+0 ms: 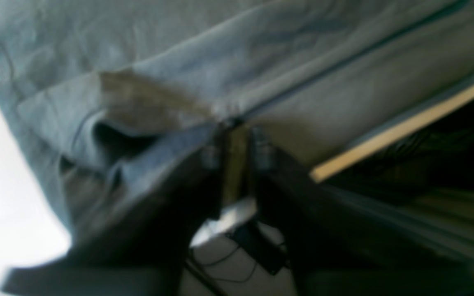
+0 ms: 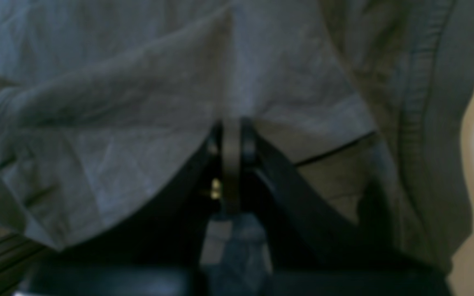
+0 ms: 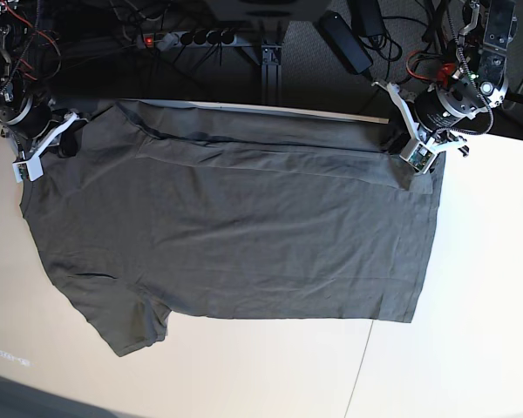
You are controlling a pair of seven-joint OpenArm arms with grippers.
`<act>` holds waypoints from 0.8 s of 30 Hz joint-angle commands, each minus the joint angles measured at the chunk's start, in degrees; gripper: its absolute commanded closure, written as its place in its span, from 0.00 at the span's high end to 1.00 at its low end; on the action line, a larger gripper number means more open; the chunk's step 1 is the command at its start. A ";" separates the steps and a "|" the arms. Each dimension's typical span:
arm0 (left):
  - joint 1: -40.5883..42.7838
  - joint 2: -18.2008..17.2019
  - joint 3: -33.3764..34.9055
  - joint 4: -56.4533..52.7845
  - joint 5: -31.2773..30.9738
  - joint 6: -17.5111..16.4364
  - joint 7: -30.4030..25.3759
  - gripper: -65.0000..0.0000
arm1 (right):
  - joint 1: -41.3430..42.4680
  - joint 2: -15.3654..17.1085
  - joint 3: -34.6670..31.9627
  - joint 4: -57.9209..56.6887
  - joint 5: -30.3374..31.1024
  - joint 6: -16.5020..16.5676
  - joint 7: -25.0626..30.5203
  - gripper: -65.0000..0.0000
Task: Fold the T-shirt properly
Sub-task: 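Release the folded edge and grasp the opposite shirt edge with both grippers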
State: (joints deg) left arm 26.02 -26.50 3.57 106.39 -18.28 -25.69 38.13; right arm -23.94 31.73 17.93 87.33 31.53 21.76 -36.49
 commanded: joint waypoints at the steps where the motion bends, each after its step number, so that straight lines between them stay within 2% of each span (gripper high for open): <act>1: -0.70 -0.68 -1.79 2.45 0.11 1.16 -1.01 0.37 | -0.17 0.94 0.33 -0.02 -1.73 2.69 -1.92 0.00; 2: -1.16 -0.68 -3.43 4.07 0.11 2.03 -0.87 0.41 | 0.00 0.94 0.33 -0.02 -1.70 2.69 -1.88 0.00; 4: -2.19 -1.44 -7.19 7.61 -0.68 2.84 -0.55 0.43 | 0.31 0.94 0.33 -0.04 -1.73 2.71 -1.95 0.00; 7: -4.52 -4.46 -12.28 10.84 -7.04 2.86 -0.66 0.43 | 0.44 0.94 0.33 -0.04 -1.75 2.73 -1.95 0.00; 9: -7.48 -6.16 -14.27 10.47 -12.00 2.67 -1.31 0.45 | 0.42 0.94 0.33 -0.04 -1.77 2.71 -1.95 0.00; 12: -14.32 -6.99 -14.27 5.84 -14.19 2.51 -3.69 0.51 | 0.48 0.94 0.33 -0.04 -1.95 2.71 -1.90 0.00; 15: -23.10 -6.75 -12.02 -5.01 -17.31 1.86 -5.11 0.53 | 0.59 0.94 0.33 -0.04 -1.97 2.71 -1.90 0.00; 19: -35.91 -4.96 -6.08 -26.18 -18.05 1.38 -7.48 0.53 | 0.59 0.94 0.33 -0.07 -1.99 2.73 -1.95 0.00; 24: -49.68 -1.49 -0.79 -52.72 -21.90 -3.58 -5.51 0.53 | 0.57 0.92 0.33 -0.07 -1.99 2.73 -2.19 0.00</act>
State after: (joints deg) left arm -22.33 -26.92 3.16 52.62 -39.64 -28.56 33.76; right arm -23.18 31.75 17.96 87.15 30.89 21.82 -36.62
